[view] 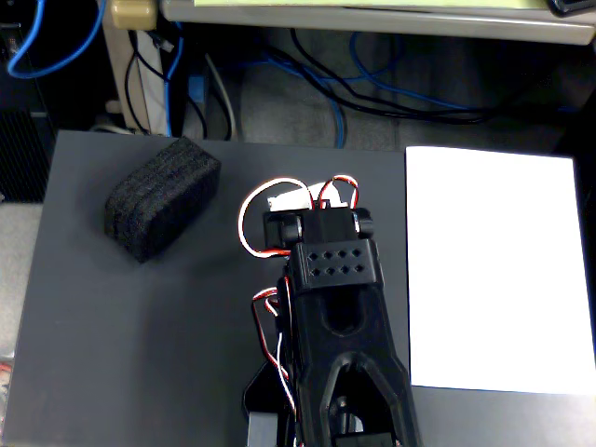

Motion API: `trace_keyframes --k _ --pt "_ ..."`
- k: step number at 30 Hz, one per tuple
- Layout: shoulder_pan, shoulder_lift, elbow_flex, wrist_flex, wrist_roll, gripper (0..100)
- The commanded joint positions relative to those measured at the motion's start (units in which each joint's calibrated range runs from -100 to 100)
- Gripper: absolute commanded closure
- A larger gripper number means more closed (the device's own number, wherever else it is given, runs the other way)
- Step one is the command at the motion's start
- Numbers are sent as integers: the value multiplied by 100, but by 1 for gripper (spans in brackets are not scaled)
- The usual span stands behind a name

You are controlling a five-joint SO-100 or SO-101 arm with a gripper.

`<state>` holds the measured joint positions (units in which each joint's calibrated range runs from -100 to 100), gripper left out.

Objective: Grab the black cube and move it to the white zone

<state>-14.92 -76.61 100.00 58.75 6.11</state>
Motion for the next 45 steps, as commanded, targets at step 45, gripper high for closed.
trace_keyframes --k 45 --pt "-3217 4742 -7888 2916 431 84"
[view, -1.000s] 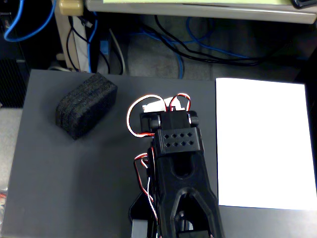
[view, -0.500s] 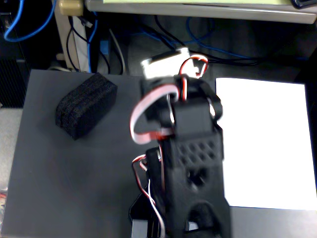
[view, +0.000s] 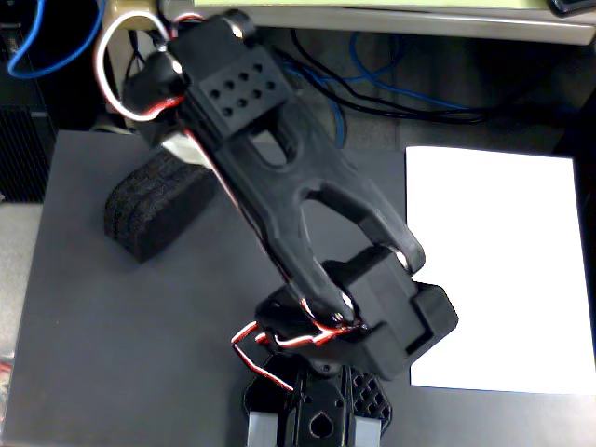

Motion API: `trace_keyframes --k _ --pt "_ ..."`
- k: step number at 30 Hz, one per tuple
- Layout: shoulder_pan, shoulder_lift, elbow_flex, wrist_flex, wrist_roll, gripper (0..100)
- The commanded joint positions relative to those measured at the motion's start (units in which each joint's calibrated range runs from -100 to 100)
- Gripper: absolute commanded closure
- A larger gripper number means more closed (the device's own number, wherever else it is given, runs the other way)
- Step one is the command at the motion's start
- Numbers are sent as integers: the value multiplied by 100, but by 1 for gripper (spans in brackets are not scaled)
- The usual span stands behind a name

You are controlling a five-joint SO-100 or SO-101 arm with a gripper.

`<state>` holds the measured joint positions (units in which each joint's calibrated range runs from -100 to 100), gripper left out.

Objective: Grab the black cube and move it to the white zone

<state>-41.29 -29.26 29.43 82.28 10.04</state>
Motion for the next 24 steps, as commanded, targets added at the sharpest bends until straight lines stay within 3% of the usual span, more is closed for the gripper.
trace_keyframes --k 1,7,9,13,19,24 --pt "-890 7 -849 699 38 81" --pt "-1103 7 -505 1060 59 63" --pt "-831 7 -523 1471 352 58" --pt "37 23 -396 957 509 58" --pt "23 23 1155 -30 651 58" --pt "-183 23 1164 -493 646 58"
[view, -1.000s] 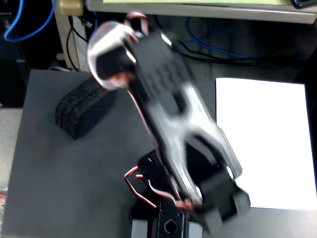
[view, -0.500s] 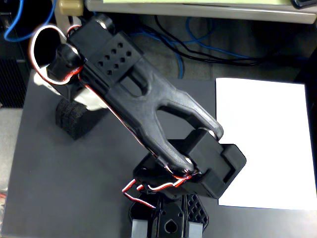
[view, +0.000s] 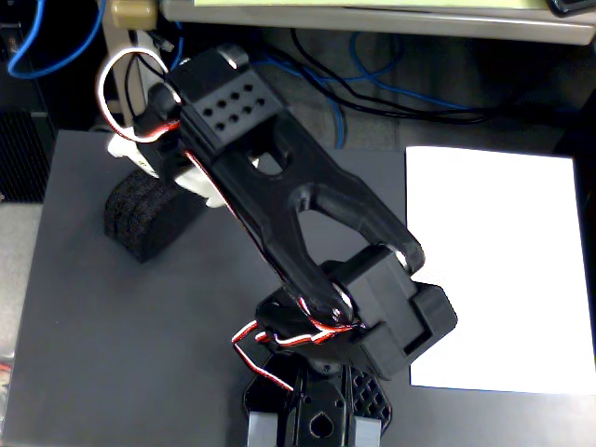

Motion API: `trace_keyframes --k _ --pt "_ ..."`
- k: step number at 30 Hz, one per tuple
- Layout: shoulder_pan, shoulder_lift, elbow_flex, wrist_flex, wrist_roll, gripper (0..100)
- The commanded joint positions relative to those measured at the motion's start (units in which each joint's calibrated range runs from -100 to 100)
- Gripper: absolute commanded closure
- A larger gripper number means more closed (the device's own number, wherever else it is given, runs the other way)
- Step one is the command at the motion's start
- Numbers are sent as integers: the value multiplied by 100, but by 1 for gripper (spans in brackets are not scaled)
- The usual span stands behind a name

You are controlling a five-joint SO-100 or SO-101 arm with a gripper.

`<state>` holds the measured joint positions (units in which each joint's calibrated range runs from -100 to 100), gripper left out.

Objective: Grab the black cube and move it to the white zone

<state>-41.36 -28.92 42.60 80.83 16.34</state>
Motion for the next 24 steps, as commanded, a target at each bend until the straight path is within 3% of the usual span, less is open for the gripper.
trace_keyframes --k 1,4,10,15,16,21,24 --pt "-250 -10 -153 -450 16 58" --pt "-397 57 -35 -767 -20 58" --pt "-345 1956 -89 -1385 -36 58" --pt "-404 2090 -8 -1651 -31 59" --pt "-404 2090 -17 -1651 -36 62" --pt "-404 2090 -35 -1659 -261 99" --pt "-412 2090 20 -1668 -288 99"
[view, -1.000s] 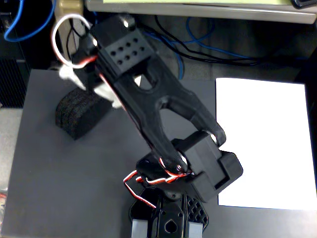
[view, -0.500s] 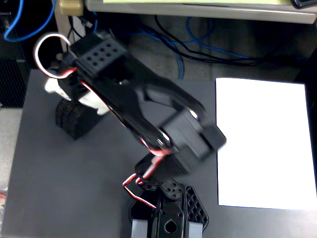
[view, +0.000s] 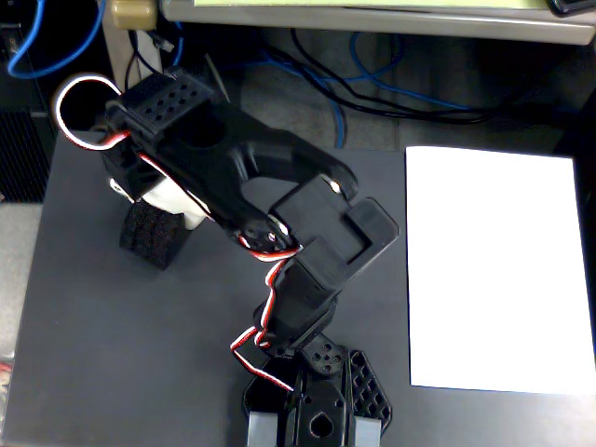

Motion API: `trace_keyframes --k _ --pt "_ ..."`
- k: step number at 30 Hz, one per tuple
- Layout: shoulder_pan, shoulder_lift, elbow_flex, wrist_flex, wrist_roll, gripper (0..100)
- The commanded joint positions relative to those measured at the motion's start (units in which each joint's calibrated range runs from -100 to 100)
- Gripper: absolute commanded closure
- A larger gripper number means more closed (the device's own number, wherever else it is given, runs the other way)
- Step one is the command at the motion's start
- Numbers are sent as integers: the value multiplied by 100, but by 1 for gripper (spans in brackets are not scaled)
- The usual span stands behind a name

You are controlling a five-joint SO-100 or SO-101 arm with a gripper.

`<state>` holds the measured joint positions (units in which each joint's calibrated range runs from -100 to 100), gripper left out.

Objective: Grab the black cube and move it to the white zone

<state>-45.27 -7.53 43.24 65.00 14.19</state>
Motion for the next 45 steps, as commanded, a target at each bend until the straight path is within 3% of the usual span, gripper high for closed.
trace_keyframes --k 1,9,12,17,21,26,29,32,34,41,45 --pt "-20 -49 -44 -85 -193 99" --pt "46 -133 -525 18 -638 99" --pt "186 -141 -1223 593 -670 99" --pt "1231 -141 -3163 1879 -670 99" --pt "2776 -141 -3771 2300 -403 99" --pt "4255 -326 -3780 2411 100 99" --pt "4395 -1821 -3698 3432 153 99" --pt "4505 -3434 -2909 3440 184 99" --pt "5175 -3862 -2102 3440 488 99" --pt "6028 -3837 -1894 3200 603 99" --pt "6337 -2115 -2320 2643 556 99"
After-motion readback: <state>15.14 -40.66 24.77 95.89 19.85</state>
